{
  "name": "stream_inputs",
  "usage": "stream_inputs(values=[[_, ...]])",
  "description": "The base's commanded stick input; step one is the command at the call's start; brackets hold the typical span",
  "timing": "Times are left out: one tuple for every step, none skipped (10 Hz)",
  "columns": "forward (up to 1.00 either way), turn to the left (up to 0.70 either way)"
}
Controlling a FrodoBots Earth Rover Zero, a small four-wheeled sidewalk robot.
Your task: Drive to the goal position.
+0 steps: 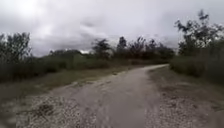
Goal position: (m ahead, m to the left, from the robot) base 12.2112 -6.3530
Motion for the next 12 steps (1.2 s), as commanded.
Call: stream_inputs(values=[[0.5, 0.0], [0.5, 0.0], [0.5, 0.0], [0.5, 0.0], [0.5, -0.08], [0.5, -0.35], [0.5, -0.5], [0.5, -0.5], [0.5, -0.5], [0.5, -0.5], [0.5, -0.31], [0.5, 0.0]])
